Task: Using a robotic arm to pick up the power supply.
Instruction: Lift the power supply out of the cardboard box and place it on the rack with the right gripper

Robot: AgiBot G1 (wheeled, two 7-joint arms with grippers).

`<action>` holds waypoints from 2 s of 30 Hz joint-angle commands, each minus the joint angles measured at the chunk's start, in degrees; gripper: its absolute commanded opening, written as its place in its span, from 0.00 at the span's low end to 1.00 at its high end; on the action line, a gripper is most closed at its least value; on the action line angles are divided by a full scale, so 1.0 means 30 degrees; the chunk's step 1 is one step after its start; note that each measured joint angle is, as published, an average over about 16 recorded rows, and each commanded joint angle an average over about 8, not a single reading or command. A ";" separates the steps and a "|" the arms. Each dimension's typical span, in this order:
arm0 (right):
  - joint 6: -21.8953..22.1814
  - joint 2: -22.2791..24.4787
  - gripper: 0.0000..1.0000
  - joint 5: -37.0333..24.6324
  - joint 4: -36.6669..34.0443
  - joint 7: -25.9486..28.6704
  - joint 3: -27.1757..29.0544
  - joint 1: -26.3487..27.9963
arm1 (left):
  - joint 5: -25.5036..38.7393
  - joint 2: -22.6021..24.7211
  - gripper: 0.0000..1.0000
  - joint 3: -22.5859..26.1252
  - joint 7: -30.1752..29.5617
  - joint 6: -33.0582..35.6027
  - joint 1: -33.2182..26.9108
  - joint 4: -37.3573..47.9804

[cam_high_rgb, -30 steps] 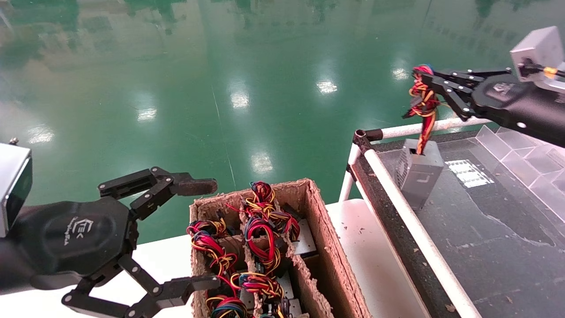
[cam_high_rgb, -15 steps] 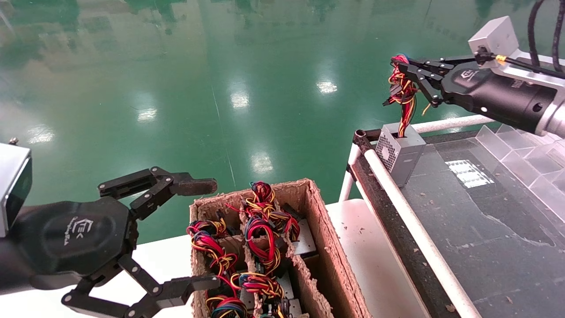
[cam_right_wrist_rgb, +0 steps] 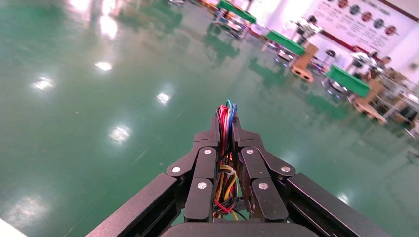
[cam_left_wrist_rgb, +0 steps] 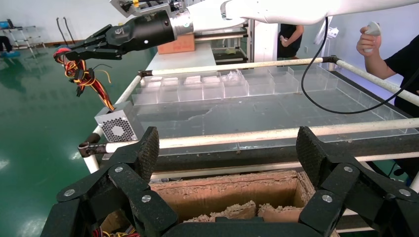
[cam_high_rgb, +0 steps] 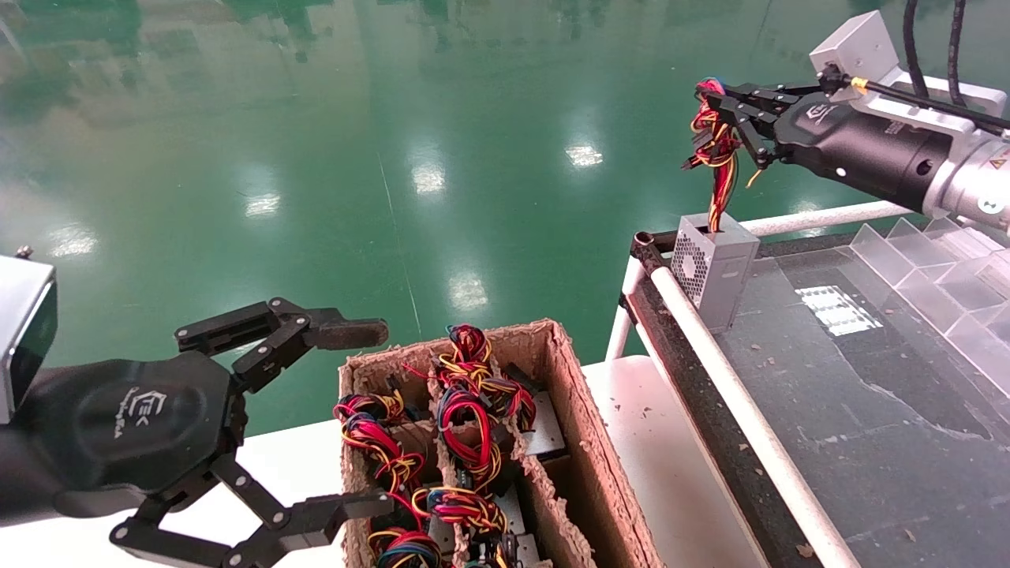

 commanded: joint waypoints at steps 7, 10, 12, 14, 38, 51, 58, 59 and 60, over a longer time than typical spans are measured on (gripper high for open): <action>0.0313 -0.0349 0.00 -0.0390 -0.1158 -0.0290 -0.0245 0.0619 | -0.0002 -0.0001 1.00 0.0003 0.0001 -0.0001 -0.0001 0.0000; 0.0389 -0.0382 0.00 -0.0451 -0.1473 -0.0455 -0.0279 0.0767 | -0.0003 -0.0001 1.00 0.0004 0.0002 -0.0002 -0.0001 0.0000; 0.0482 -0.0385 0.00 -0.0467 -0.1678 -0.0541 -0.0284 0.0866 | -0.0003 -0.0002 1.00 0.0005 0.0002 -0.0002 -0.0001 0.0000; 0.0573 -0.0387 0.00 -0.0474 -0.1881 -0.0590 -0.0283 0.0971 | -0.0004 -0.0002 1.00 0.0005 0.0003 -0.0002 -0.0001 0.0000; 0.0554 -0.1326 0.00 -0.0467 -0.2857 -0.1258 -0.0274 0.1891 | -0.0009 -0.0005 1.00 0.0014 0.0007 -0.0005 -0.0003 0.0000; 0.0727 -0.1443 1.00 -0.0412 -0.3254 -0.1355 -0.0235 0.1960 | -0.0012 -0.0007 1.00 0.0018 0.0009 -0.0007 -0.0005 0.0000; 0.0793 -0.1383 1.00 -0.0450 -0.3430 -0.1267 -0.0263 0.1958 | -0.0014 -0.0008 1.00 0.0020 0.0010 -0.0008 -0.0005 0.0000; 0.0797 -0.1371 1.00 -0.0457 -0.3447 -0.1254 -0.0268 0.1959 | -0.0014 -0.0008 1.00 0.0021 0.0010 -0.0008 -0.0005 0.0000; 0.0800 -0.1357 1.00 -0.0462 -0.3463 -0.1238 -0.0272 0.1963 | -0.0014 -0.0008 1.00 0.0021 0.0010 -0.0008 -0.0005 0.0000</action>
